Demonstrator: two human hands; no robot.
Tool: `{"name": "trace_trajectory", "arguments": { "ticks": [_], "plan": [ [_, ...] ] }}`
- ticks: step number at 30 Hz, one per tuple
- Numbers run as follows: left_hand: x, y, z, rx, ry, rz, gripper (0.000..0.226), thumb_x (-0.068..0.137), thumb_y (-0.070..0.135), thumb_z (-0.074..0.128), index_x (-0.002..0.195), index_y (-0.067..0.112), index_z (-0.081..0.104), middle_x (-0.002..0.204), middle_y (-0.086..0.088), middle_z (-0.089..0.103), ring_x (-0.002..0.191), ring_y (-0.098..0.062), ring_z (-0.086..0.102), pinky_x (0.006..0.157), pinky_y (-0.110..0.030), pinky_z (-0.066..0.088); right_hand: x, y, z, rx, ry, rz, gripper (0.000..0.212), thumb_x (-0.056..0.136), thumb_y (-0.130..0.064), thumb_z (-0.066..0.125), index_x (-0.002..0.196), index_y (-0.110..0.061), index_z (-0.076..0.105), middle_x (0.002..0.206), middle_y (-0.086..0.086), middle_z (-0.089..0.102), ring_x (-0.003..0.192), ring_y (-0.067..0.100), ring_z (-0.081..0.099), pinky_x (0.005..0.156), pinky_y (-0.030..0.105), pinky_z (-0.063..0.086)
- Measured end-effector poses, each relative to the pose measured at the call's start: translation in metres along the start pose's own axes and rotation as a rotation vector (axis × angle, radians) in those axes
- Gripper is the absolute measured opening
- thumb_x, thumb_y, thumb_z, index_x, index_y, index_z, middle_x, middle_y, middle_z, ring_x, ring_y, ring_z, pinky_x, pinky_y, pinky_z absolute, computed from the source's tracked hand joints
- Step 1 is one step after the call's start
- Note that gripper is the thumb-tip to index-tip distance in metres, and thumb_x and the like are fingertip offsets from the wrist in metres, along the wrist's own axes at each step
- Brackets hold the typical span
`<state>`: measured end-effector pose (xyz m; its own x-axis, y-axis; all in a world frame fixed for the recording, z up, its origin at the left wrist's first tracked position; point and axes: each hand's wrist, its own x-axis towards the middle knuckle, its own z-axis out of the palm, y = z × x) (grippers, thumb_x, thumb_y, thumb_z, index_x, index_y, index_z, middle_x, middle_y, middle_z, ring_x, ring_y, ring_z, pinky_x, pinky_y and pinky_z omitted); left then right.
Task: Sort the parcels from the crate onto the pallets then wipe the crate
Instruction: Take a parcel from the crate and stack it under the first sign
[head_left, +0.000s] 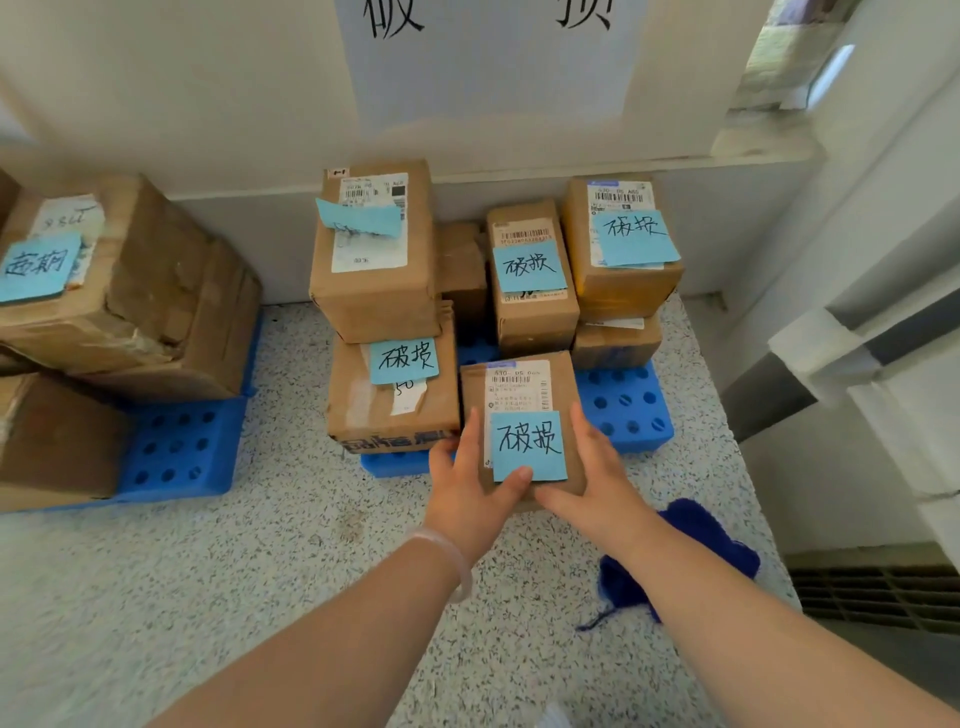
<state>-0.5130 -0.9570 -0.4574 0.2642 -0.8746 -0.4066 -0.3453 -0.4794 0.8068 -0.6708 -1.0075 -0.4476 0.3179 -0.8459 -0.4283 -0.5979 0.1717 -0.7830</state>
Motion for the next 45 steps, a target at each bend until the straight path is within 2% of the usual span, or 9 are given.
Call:
{"name": "trace_trajectory", "arguments": {
  "ticks": [5, 9, 16, 21, 26, 28, 33, 38, 45],
  "plan": [
    [0.001, -0.004, 0.001, -0.018, 0.029, -0.019, 0.087, 0.090, 0.045, 0.065, 0.156, 0.043, 0.008, 0.154, 0.001, 0.013, 0.141, -0.022, 0.029, 0.117, -0.040, 0.031, 0.013, -0.005, 0.003, 0.009, 0.007, -0.021, 0.119, 0.077, -0.041, 0.080, 0.154, -0.039, -0.010, 0.155, -0.007, 0.014, 0.142, 0.014, 0.020, 0.113, 0.037, 0.029],
    [-0.011, -0.012, 0.002, 0.064, 0.051, 0.029, 0.087, 0.089, 0.055, 0.059, 0.155, 0.040, 0.004, 0.158, 0.002, 0.008, 0.144, -0.020, 0.024, 0.117, -0.036, 0.029, 0.017, -0.004, 0.004, -0.096, -0.027, -0.005, 0.123, 0.075, -0.043, 0.081, 0.152, -0.042, -0.015, 0.163, -0.007, -0.011, 0.151, 0.017, -0.001, 0.119, 0.041, 0.016],
    [-0.031, -0.027, -0.001, 0.338, 0.029, 0.206, 0.087, 0.082, 0.078, 0.028, 0.153, 0.041, -0.007, 0.158, 0.022, -0.025, 0.149, -0.005, -0.011, 0.122, -0.032, 0.006, -0.008, 0.012, 0.011, -0.471, 0.087, -0.249, 0.118, 0.078, -0.065, 0.066, 0.147, -0.041, -0.026, 0.157, -0.013, -0.032, 0.148, 0.010, -0.018, 0.120, 0.037, 0.006],
    [-0.031, -0.027, -0.005, 0.615, -0.035, 0.253, 0.084, 0.079, 0.080, 0.000, 0.147, 0.037, -0.022, 0.152, 0.020, -0.040, 0.143, -0.004, -0.030, 0.118, -0.028, -0.012, -0.017, 0.023, 0.020, -0.671, 0.061, -0.265, 0.112, 0.084, -0.066, 0.058, 0.147, -0.034, -0.030, 0.148, -0.013, -0.048, 0.144, 0.011, -0.030, 0.122, 0.039, -0.002],
    [-0.019, -0.021, -0.011, 0.650, -0.087, 0.213, 0.087, 0.078, 0.081, 0.002, 0.148, 0.035, -0.023, 0.151, 0.019, -0.040, 0.141, -0.004, -0.029, 0.120, -0.032, -0.009, -0.006, 0.010, 0.020, -0.723, 0.068, -0.249, 0.115, 0.085, -0.066, 0.055, 0.143, -0.030, -0.036, 0.150, -0.010, -0.046, 0.143, 0.012, -0.032, 0.117, 0.036, -0.009],
    [-0.018, -0.020, -0.012, 0.672, -0.105, 0.214, 0.085, 0.087, 0.076, 0.013, 0.152, 0.033, -0.020, 0.153, 0.017, -0.038, 0.143, -0.005, -0.027, 0.121, -0.033, -0.007, -0.005, 0.009, 0.020, -0.737, 0.056, -0.235, 0.116, 0.085, -0.066, 0.057, 0.140, -0.030, -0.039, 0.152, -0.008, -0.044, 0.145, 0.014, -0.031, 0.120, 0.039, -0.010],
    [-0.027, -0.018, -0.024, 0.658, -0.115, 0.238, 0.078, 0.095, 0.067, 0.031, 0.155, 0.038, -0.010, 0.159, 0.015, -0.030, 0.150, -0.013, -0.018, 0.124, -0.040, -0.002, -0.023, 0.004, 0.027, -0.725, 0.113, -0.232, 0.120, 0.082, -0.063, 0.064, 0.146, -0.032, -0.032, 0.157, -0.007, -0.036, 0.146, 0.014, -0.028, 0.122, 0.040, -0.008],
    [-0.050, -0.022, -0.039, 0.805, -0.129, 0.253, 0.085, 0.092, 0.072, 0.033, 0.151, 0.042, -0.021, 0.159, 0.008, -0.032, 0.150, -0.019, -0.019, 0.123, -0.048, -0.003, -0.071, 0.009, 0.041, -0.732, 0.117, -0.154, 0.114, 0.084, -0.061, 0.064, 0.151, -0.033, -0.023, 0.149, -0.014, -0.041, 0.143, 0.010, -0.031, 0.116, 0.035, -0.016],
    [-0.111, -0.032, -0.060, 0.923, -0.168, 0.494, 0.093, 0.089, 0.072, 0.042, 0.152, 0.041, -0.019, 0.162, 0.005, -0.024, 0.152, -0.021, -0.012, 0.123, -0.050, 0.000, -0.165, 0.004, 0.102, -0.666, 0.274, -0.020, 0.109, 0.082, -0.067, 0.059, 0.151, -0.041, -0.021, 0.161, -0.008, -0.027, 0.149, 0.016, -0.021, 0.122, 0.042, -0.009]
  ]
}}
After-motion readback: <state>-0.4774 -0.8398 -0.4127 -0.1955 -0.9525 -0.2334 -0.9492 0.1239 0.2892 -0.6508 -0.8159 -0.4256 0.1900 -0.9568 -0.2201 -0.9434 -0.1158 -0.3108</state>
